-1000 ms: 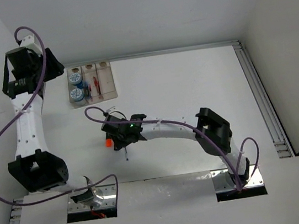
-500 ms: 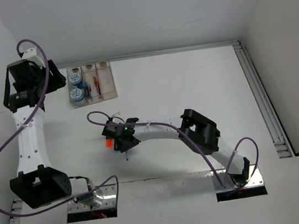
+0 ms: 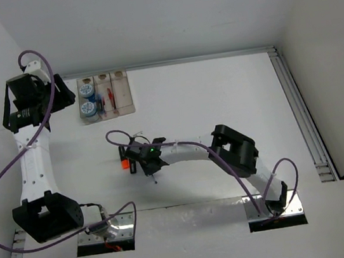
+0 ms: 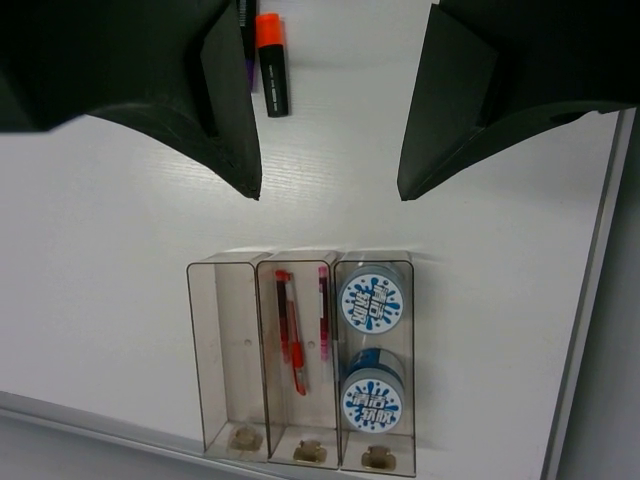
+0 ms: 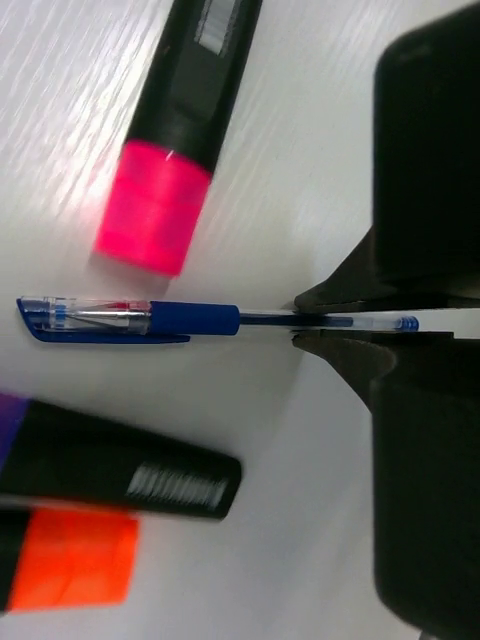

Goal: Sort the stationery into containers
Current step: Pick up the pen from the center of the board.

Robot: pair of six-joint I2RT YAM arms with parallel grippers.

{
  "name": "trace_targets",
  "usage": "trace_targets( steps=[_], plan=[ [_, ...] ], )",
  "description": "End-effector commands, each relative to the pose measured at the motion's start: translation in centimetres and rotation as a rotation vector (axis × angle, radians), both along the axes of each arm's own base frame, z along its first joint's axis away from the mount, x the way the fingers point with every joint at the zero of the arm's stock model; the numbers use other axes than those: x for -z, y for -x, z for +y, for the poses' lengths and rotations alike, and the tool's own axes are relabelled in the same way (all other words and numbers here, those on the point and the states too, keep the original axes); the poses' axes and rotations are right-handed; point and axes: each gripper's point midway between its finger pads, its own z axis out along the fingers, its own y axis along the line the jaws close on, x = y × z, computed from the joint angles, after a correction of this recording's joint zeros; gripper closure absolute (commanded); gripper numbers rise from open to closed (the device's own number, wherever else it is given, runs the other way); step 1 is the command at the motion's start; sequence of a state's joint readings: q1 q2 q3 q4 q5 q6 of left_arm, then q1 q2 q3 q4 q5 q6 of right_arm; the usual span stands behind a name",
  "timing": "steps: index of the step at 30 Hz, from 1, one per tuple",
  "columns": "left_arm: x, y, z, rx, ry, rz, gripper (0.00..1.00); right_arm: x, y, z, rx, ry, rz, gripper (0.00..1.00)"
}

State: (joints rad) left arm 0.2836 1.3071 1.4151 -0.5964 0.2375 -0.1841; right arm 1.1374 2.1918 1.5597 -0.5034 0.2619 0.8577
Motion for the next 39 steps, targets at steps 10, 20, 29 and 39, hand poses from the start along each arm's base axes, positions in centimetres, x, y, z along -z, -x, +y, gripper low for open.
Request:
trace_targets(
  steps=[10, 20, 29, 39],
  plan=[
    [-0.3, 0.7, -6.4, 0.322, 0.240, -0.107, 0.40, -15.0, -5.8, -2.6, -0.079, -0.215, -0.265, 1.00],
    [-2.5, 6.6, -16.8, 0.539, 0.503, -0.326, 0.41, -24.4, -8.3, -1.6, -0.149, -0.484, -0.275, 1.00],
    [-1.5, 7.0, -21.1, 0.606, 0.573, -0.231, 0.42, -26.2, -6.4, -0.6, -0.201, -0.565, -0.210, 1.00],
    [1.2, 7.3, -22.7, 0.601, 0.562, -0.130, 0.49, -26.6, -7.3, -1.5, -0.162, -0.530, -0.260, 1.00]
  ],
)
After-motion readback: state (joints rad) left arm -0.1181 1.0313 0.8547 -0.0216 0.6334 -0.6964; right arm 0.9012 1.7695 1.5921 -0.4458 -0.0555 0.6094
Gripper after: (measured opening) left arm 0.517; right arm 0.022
